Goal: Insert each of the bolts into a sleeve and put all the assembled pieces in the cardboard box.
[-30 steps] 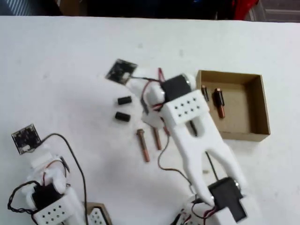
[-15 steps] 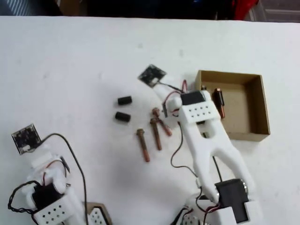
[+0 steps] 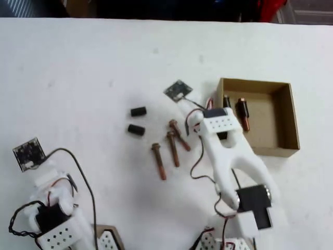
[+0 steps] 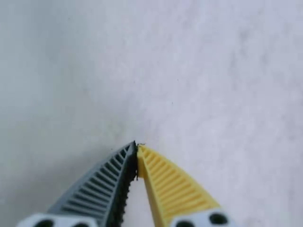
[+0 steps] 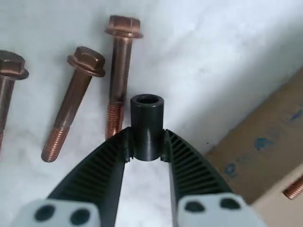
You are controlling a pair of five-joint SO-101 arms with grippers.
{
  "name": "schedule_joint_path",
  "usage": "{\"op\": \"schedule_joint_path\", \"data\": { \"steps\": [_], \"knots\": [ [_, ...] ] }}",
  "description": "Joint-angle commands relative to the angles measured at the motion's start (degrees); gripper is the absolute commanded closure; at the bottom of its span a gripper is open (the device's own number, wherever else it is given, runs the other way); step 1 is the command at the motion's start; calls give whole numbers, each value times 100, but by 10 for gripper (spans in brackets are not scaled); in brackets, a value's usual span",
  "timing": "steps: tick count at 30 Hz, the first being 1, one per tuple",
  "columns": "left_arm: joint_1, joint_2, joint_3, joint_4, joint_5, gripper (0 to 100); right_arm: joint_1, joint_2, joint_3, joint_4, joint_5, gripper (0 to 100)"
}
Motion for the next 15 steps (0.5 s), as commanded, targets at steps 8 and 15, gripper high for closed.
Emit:
{"op": "schedule_joint_path", "data": {
  "steps": [8,15],
  "knots": [
    [75,-40,-18,44,-44,977,66,655,-651,-40,-9,926],
    [75,-40,-18,44,-44,977,22,655,-651,-40,26,851]
  ]
}}
